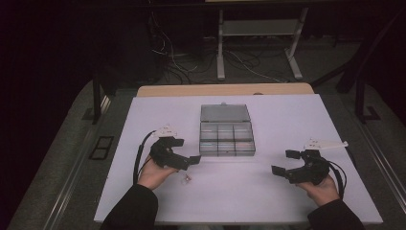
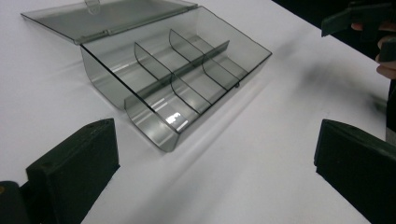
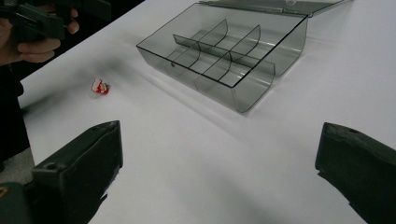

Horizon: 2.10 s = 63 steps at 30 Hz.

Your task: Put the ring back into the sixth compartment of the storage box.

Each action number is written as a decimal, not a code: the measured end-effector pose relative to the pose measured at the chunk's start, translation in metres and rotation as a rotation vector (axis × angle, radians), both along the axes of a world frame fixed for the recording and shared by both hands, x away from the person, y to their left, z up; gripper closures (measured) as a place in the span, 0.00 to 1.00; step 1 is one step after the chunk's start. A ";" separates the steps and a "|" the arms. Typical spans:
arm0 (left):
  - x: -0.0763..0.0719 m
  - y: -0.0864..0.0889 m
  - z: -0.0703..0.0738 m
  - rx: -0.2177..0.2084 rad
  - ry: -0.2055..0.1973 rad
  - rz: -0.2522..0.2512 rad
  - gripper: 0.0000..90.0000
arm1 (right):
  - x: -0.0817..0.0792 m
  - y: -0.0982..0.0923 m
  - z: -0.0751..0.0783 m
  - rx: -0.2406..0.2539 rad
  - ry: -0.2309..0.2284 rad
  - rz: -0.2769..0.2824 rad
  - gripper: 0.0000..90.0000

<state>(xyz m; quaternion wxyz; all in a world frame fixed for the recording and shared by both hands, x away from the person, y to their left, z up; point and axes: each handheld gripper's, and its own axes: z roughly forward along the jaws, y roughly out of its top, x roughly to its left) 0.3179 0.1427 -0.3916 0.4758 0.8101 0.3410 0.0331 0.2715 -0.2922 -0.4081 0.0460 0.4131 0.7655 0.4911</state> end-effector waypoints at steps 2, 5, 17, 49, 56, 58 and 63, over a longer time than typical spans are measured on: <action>-0.003 0.000 -0.002 0.006 0.004 -0.006 0.00 | -0.003 0.000 -0.001 0.001 0.003 0.000 0.01; -0.006 0.001 -0.007 0.016 0.018 -0.012 0.00 | -0.008 0.000 -0.002 0.026 0.009 -0.003 0.01; -0.016 -0.001 -0.022 0.070 0.059 -0.050 0.00 | -0.019 -0.001 -0.013 -0.021 0.025 0.014 0.01; -0.034 -0.003 -0.046 0.302 0.104 -0.142 0.17 | -0.024 -0.003 -0.022 -0.028 0.041 0.030 0.01; -0.036 -0.002 -0.046 0.316 0.063 -0.137 0.38 | -0.024 -0.004 -0.023 -0.022 0.047 0.028 0.01; -0.037 -0.001 -0.046 0.321 0.056 -0.126 0.45 | -0.024 -0.004 -0.023 -0.020 0.049 0.028 0.01; -0.037 -0.001 -0.045 0.331 0.045 -0.137 0.58 | -0.024 -0.004 -0.023 -0.018 0.049 0.028 0.01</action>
